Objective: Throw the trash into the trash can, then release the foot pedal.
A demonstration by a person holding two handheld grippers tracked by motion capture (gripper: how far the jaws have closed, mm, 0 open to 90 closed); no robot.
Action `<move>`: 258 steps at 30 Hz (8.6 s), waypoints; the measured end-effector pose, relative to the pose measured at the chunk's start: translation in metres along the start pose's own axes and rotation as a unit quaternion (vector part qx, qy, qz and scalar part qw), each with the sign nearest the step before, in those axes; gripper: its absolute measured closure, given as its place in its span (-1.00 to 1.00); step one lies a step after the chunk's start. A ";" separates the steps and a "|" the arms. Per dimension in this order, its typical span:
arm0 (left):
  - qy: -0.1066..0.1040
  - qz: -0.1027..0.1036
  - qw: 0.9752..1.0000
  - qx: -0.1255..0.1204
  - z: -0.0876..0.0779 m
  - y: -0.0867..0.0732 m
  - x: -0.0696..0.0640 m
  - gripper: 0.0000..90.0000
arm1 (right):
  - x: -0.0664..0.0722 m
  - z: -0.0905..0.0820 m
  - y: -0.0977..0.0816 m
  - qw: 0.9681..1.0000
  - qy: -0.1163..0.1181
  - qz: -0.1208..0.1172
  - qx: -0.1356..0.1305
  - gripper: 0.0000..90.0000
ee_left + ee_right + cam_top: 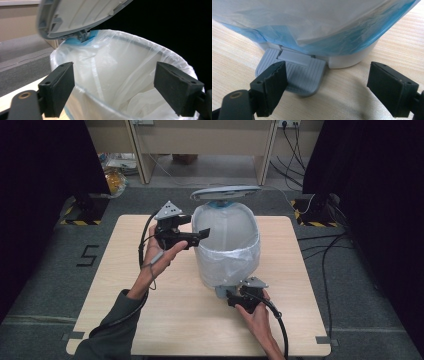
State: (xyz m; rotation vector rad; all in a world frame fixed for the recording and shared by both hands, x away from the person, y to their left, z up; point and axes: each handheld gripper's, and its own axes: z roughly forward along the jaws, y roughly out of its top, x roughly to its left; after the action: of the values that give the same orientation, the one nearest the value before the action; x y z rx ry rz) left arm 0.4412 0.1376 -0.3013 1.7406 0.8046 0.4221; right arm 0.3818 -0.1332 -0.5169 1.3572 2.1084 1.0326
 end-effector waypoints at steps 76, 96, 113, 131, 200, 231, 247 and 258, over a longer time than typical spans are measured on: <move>0.030 -0.034 0.997 0.067 -0.048 -0.196 0.010 -0.67 | 0.001 0.000 0.000 1.000 -0.003 0.000 0.000 -0.64; 0.045 -0.011 0.987 0.152 -0.038 -0.243 -0.001 -0.66 | 0.000 -0.001 0.000 1.000 -0.001 0.002 0.001 -0.64; 0.063 0.014 0.979 0.195 -0.039 -0.251 -0.008 -0.68 | 0.000 -0.001 -0.001 1.000 0.002 0.002 0.002 -0.64; 0.064 0.014 0.979 0.194 -0.039 -0.251 -0.008 -0.68 | 0.000 -0.001 -0.001 1.000 0.003 0.002 0.003 -0.64; 0.062 0.013 0.979 0.194 -0.039 -0.251 -0.008 -0.68 | -0.007 -0.014 0.005 0.999 0.018 0.017 -0.020 -0.66; 0.062 0.014 0.979 0.195 -0.039 -0.251 -0.008 -0.67 | -0.040 -0.053 -0.020 1.000 0.009 -0.001 -0.018 -0.63; 0.062 0.014 0.979 0.195 -0.039 -0.251 -0.008 -0.67 | -0.049 -0.074 -0.047 1.000 0.004 -0.016 -0.004 -0.62; 0.062 0.014 0.979 0.195 -0.039 -0.251 -0.008 -0.67 | -0.055 -0.079 -0.060 1.000 0.003 -0.014 0.017 -0.62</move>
State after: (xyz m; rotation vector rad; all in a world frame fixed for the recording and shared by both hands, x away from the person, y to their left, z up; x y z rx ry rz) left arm 0.3343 0.1972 -0.5236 2.1060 1.0035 0.4139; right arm 0.3153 -0.2255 -0.5156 1.3385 2.1537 0.9951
